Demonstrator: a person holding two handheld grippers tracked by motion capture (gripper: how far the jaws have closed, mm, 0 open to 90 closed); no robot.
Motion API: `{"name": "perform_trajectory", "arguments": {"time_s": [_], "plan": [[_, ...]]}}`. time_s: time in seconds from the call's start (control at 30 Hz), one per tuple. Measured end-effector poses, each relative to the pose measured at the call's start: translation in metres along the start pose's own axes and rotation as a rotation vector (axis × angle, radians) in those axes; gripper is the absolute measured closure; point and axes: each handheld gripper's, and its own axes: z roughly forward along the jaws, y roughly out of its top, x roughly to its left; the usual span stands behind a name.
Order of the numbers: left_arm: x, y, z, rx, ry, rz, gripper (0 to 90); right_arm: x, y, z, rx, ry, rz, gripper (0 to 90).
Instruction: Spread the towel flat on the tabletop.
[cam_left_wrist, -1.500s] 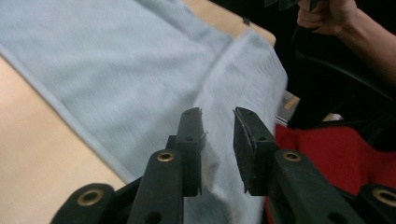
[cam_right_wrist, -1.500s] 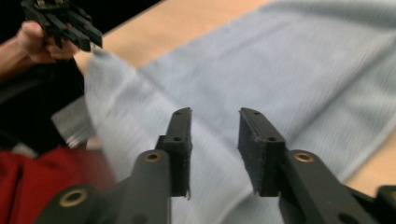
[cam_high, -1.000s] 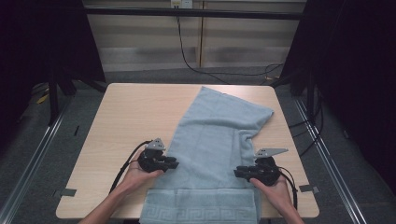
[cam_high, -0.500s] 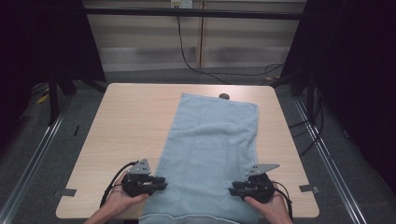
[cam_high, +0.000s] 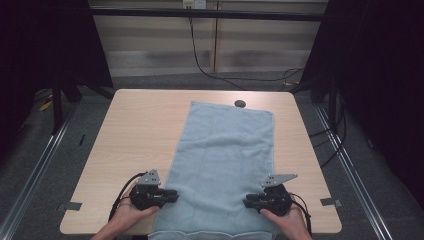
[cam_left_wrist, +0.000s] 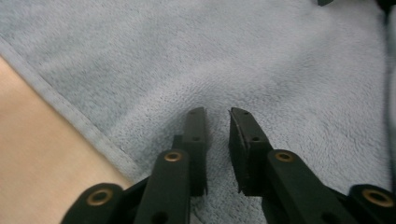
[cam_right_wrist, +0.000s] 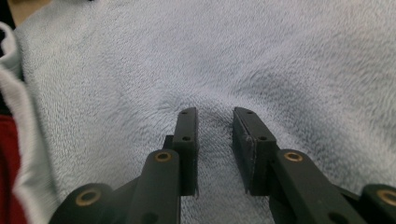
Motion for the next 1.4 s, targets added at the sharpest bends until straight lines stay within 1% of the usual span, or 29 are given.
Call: {"name": "perform_trajectory", "arguments": {"time_s": [0.03,0.07,0.1,0.17,0.23,0.3,0.33,0.37,0.4,0.43,0.5,0.57,0.6,0.67,0.73,0.83,0.87,0.9,0.93,0.97,1.03,1.07,1.1,1.13,1.17,1.2,1.27,1.3,1.4], "plan": [[0.003,0.003,0.002,0.004,0.018,0.007,79.7,-0.003,0.003,0.002,-0.005,-0.001,-0.004,72.3],[0.006,0.006,0.004,0.003,0.032,0.007,80.4,-0.005,0.006,0.005,-0.017,-0.019,-0.014,73.9],[0.011,0.009,0.007,-0.005,0.045,-0.003,80.8,-0.008,0.01,0.009,-0.024,-0.041,-0.013,73.3],[0.019,0.013,0.01,-0.012,0.058,-0.028,83.1,-0.016,0.02,0.016,-0.024,-0.042,0.002,72.4],[0.026,0.016,0.01,-0.007,0.09,-0.038,83.2,-0.024,0.028,0.021,-0.03,-0.044,0.018,70.7],[0.032,0.016,0.01,-0.023,0.095,-0.073,83.2,-0.03,0.032,0.024,-0.039,-0.048,0.038,69.5],[0.035,0.015,0.009,-0.028,0.089,-0.094,83.2,-0.031,0.034,0.024,-0.037,-0.048,0.045,66.2],[0.035,0.015,0.008,-0.028,0.091,-0.098,83.1,-0.031,0.034,0.024,-0.037,-0.052,0.051,62.7],[0.034,0.014,0.006,-0.025,0.107,-0.09,83.1,-0.029,0.034,0.023,-0.034,-0.057,0.048,57.4],[0.033,0.013,0.005,-0.023,0.12,-0.077,82.9,-0.026,0.034,0.021,-0.027,-0.064,0.036,55.8],[0.031,0.014,0.005,-0.022,0.112,-0.08,79.2,-0.022,0.031,0.016,-0.032,-0.067,0.016,53.6],[0.03,0.014,0.005,-0.019,0.106,-0.078,74.1,-0.02,0.031,0.009,-0.074,-0.04,0.01,53.6],[0.031,0.016,0.004,-0.028,0.088,-0.092,73.5,-0.02,0.032,0.006,-0.08,-0.044,0.011,53.6],[0.034,0.022,0.002,-0.038,0.079,-0.103,71.7,-0.025,0.037,0.001,-0.096,-0.063,0.014,53.7],[0.043,0.03,0.0,-0.067,0.06,-0.116,69.8,-0.038,0.045,-0.003,-0.112,-0.092,0.036,53.8],[0.064,0.046,0.006,-0.095,0.1,-0.14,68.2,-0.058,0.057,-0.004,-0.127,-0.124,0.061,54.1],[0.069,0.049,0.01,-0.094,0.103,-0.147,66.9,-0.067,0.062,-0.002,-0.134,-0.14,0.074,53.4],[0.077,0.052,0.016,-0.098,0.127,-0.159,65.0,-0.072,0.064,-0.001,-0.142,-0.141,0.077,53.0],[0.083,0.055,0.021,-0.079,0.14,-0.163,61.9,-0.079,0.068,0.001,-0.14,-0.168,0.084,51.5],[0.085,0.055,0.025,-0.081,0.149,-0.159,59.6,-0.083,0.07,0.004,-0.137,-0.193,0.085,50.3],[0.09,0.054,0.034,-0.058,0.162,-0.162,57.9,-0.091,0.07,0.009,-0.143,-0.201,0.099,49.2],[0.09,0.052,0.036,-0.08,0.164,-0.155,58.0,-0.094,0.07,0.011,-0.139,-0.211,0.1,48.7],[0.089,0.051,0.036,-0.086,0.165,-0.157,58.0,-0.096,0.068,0.016,-0.123,-0.226,0.095,48.6],[0.088,0.05,0.036,-0.087,0.163,-0.148,58.1,-0.097,0.066,0.018,-0.116,-0.229,0.085,48.6],[0.085,0.049,0.036,-0.076,0.18,-0.117,59.8,-0.097,0.065,0.021,-0.102,-0.237,0.077,48.4],[0.083,0.049,0.035,-0.064,0.194,-0.091,64.5,-0.096,0.063,0.026,-0.066,-0.269,0.066,48.7],[0.077,0.046,0.033,-0.052,0.228,-0.052,73.0,-0.089,0.062,0.032,-0.058,-0.32,-0.001,52.1],[0.075,0.043,0.032,-0.06,0.223,-0.06,78.6,-0.084,0.062,0.034,-0.056,-0.327,-0.016,59.9],[0.072,0.037,0.025,-0.052,0.203,-0.07,84.2,-0.075,0.062,0.036,-0.06,-0.311,-0.041,78.8]]}}
